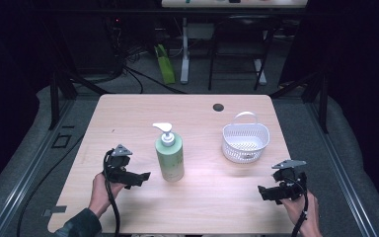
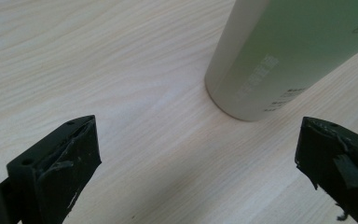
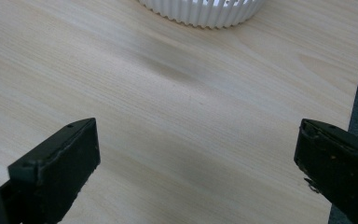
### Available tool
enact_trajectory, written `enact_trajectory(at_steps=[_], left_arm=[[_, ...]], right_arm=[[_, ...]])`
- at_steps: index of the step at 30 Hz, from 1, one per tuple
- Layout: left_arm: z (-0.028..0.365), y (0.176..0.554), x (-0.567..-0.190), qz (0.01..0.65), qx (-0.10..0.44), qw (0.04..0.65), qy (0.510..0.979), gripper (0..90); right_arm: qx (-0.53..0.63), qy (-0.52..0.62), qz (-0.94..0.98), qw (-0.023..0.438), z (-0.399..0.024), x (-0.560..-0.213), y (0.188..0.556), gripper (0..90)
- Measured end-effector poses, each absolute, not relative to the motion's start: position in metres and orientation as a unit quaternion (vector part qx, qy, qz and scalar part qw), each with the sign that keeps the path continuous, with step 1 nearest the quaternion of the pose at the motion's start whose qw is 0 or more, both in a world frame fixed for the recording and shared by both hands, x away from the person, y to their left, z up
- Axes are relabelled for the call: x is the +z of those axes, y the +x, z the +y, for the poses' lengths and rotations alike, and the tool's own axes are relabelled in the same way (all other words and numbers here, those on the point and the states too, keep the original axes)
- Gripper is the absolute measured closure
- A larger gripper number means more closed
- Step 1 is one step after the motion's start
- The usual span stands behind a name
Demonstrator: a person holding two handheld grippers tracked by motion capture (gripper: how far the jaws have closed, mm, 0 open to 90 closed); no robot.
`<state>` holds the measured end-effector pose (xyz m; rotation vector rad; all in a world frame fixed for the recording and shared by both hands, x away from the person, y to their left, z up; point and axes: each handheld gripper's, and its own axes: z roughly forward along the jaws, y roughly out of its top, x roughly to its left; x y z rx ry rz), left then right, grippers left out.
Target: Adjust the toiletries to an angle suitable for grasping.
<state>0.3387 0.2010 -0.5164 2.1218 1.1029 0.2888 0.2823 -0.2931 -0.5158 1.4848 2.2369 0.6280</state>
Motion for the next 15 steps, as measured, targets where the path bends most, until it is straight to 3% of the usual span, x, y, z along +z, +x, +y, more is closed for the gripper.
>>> enact_trajectory(at_steps=[15], left_arm=[[0.166, 0.325, -0.503, 0.375, 0.117, 0.409, 0.824, 0.0]], right_arm=[[0.215, 0.525, 0.802, 0.188, -0.291, -0.519, 0.285, 0.0]])
